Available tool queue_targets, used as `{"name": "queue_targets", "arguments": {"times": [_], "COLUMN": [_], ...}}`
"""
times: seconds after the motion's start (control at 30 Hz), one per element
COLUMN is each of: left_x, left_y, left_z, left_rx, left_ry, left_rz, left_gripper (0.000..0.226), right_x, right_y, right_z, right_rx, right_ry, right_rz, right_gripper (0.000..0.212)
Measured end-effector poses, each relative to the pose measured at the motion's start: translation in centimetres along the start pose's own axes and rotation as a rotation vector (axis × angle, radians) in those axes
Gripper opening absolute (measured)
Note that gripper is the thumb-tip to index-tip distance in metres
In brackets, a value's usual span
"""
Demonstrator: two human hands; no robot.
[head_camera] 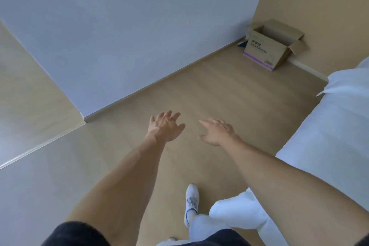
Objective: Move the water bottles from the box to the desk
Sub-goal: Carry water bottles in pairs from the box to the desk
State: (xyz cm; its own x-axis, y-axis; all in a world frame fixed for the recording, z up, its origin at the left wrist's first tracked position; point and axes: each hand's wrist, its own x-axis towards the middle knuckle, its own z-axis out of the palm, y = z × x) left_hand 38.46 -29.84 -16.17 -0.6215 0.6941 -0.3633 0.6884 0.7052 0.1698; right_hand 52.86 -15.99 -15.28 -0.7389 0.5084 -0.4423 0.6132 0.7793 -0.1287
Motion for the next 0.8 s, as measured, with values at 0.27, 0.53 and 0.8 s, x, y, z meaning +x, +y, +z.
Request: {"name": "queue_targets", "arguments": {"times": [0.27, 0.53, 0.8], "left_x": [15.5, 31.7, 44.4], "left_y": [3.1, 10.4, 18.1], "left_z": [-4.3, -11.5, -14.9], "left_rx": [0.059, 0.076, 0.083], "left_ry": [-0.021, -0.014, -0.041], "left_rz": [0.085, 0.160, 0.298], "left_gripper": [0.065, 0.064, 0.063], "right_x": [13.8, 26.5, 35.6], "right_y": [5.2, 13.2, 20.6], "right_z": [-4.4, -12.9, -18.8], "right_rx": [0.082, 0.139, 0.159], "right_ry": [-0.002, 0.001, 0.010], "right_rz": [0.066, 0.140, 0.263], "right_gripper": [0.073, 0.074, 0.076]}}
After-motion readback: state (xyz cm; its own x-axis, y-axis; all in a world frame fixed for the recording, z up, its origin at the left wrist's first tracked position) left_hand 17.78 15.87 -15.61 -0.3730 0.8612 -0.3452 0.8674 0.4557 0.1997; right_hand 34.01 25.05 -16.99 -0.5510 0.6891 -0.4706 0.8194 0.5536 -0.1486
